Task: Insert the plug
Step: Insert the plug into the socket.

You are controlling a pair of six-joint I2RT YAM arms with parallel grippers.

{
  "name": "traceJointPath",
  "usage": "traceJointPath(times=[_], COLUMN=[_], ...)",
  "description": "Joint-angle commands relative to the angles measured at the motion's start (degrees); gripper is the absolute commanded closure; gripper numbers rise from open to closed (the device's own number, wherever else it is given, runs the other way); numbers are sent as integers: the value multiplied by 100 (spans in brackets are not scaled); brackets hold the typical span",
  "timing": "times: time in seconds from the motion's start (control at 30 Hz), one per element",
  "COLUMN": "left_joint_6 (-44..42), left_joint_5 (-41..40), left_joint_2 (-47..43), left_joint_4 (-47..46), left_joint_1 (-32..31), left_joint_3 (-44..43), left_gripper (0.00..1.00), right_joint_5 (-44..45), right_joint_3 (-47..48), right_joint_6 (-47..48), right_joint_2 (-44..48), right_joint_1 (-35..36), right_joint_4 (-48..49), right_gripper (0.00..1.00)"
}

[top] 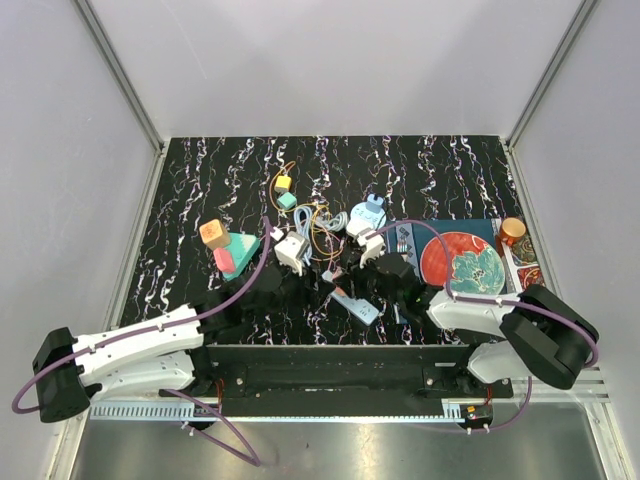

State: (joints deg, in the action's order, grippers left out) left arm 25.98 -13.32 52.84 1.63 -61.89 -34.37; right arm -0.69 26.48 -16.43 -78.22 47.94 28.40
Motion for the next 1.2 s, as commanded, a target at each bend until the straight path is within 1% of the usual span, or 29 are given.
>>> traceJointPath(times=[0.0,0.07,0.13,0.17,0.33,0.5,0.67,0.8,0.9,0.93,0.97,1.1,1.13,1.17], left_joint_6=[206,206,162,162,171,197,224,206,250,259,259,232,224,206], left_joint_5=[-679,-794,-917,-961,-1120,-1252,-1296,-1287,-1243,-1243,-1252,-1313,-1331,-1340], left_joint_2=[-195,-265,-300,-318,-353,-476,-511,-433,-371,-362,-345,-327,-327,-318], left_joint_4=[-181,-180,-180,-32,-13,4,4,13,48,57,74,101,101,110], left_joint_1=[-25,-25,-25,-25,-25,-25,-25,-16,-25,-25,-25,-25,-25,-25], left_joint_3=[-88,-70,-70,-70,-70,27,71,53,44,44,36,-8,-8,-26], left_gripper=[33,33,33,33,33,33,34,34,34,34,34,34,34,34], right_joint_5=[-89,-37,208,270,692,1316,1764,1897,1766,1722,1634,1423,1379,1335], right_joint_3=[-633,-758,-653,-601,-372,-161,6,51,-38,-20,-3,295,357,419], right_joint_6=[517,744,930,1122,1615,2099,2547,2320,1881,1697,1678,1256,1178,1142], right_joint_2=[104,324,325,316,-26,-106,-185,-475,-292,-230,-160,253,298,333], right_joint_1=[-31,39,101,197,549,988,1217,1226,1226,1226,1226,1226,1226,1226], right_joint_4=[129,349,245,166,122,-98,-230,-309,-510,-790,-949,-1819,-2117,-2250], right_gripper=[96,96,95,95,94,94,94,95,94,93,92,75,68,65])
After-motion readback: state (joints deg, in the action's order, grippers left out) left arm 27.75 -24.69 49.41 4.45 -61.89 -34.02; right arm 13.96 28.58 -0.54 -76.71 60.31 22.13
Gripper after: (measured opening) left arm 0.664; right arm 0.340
